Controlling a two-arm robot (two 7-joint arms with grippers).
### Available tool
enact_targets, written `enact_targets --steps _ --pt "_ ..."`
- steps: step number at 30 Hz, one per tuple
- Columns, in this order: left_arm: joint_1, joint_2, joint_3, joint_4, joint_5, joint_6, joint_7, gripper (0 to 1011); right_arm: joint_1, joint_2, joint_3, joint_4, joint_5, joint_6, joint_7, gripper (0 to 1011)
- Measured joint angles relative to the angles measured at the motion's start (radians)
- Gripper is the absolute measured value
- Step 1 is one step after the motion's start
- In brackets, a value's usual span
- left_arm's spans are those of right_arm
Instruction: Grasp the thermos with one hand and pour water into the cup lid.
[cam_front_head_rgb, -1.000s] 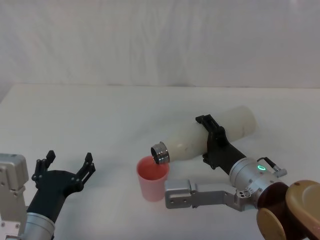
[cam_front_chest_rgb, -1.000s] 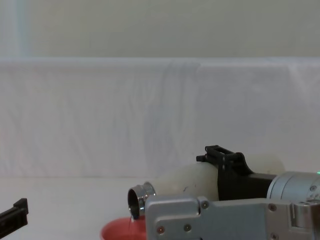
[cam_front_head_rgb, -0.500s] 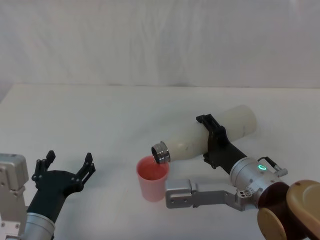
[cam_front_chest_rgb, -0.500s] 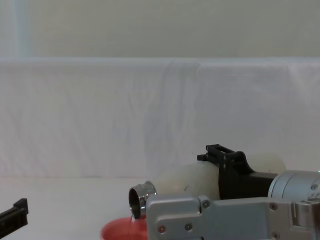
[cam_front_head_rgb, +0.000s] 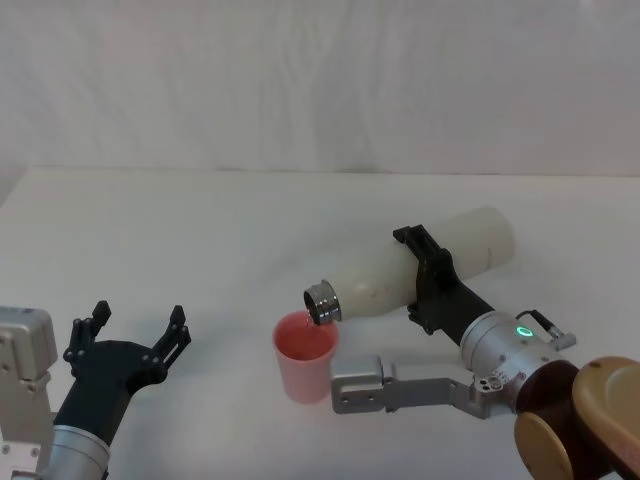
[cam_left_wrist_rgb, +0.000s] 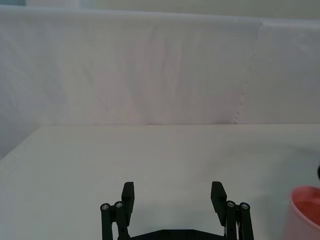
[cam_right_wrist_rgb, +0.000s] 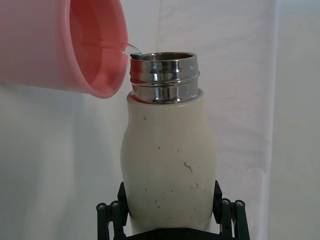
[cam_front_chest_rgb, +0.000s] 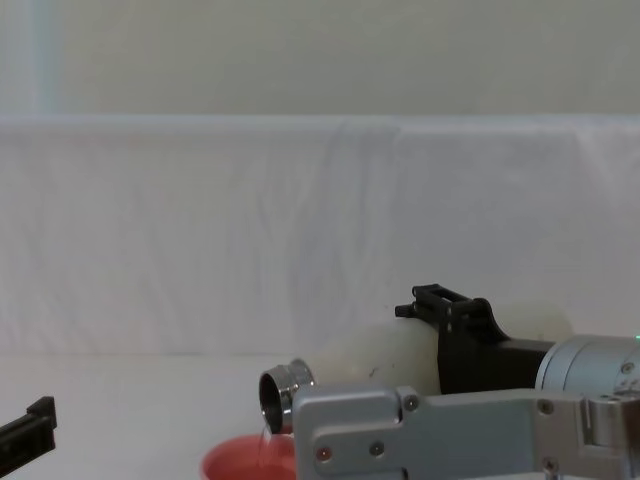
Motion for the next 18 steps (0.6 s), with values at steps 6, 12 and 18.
enact_targets --steps 6,12,18 --pt "0.000 0.000 0.000 0.000 0.000 0.000 0.000 1001 0.003 0.000 -0.001 0.000 -0.001 0.000 0.001 960" --pt "0.000 0.000 0.000 0.000 0.000 0.000 0.000 1001 0.007 0.000 -0.002 0.003 -0.003 0.000 0.003 960" --pt "0.000 0.000 0.000 0.000 0.000 0.000 0.000 1001 0.009 -0.001 -0.005 0.006 -0.005 0.000 0.004 960"
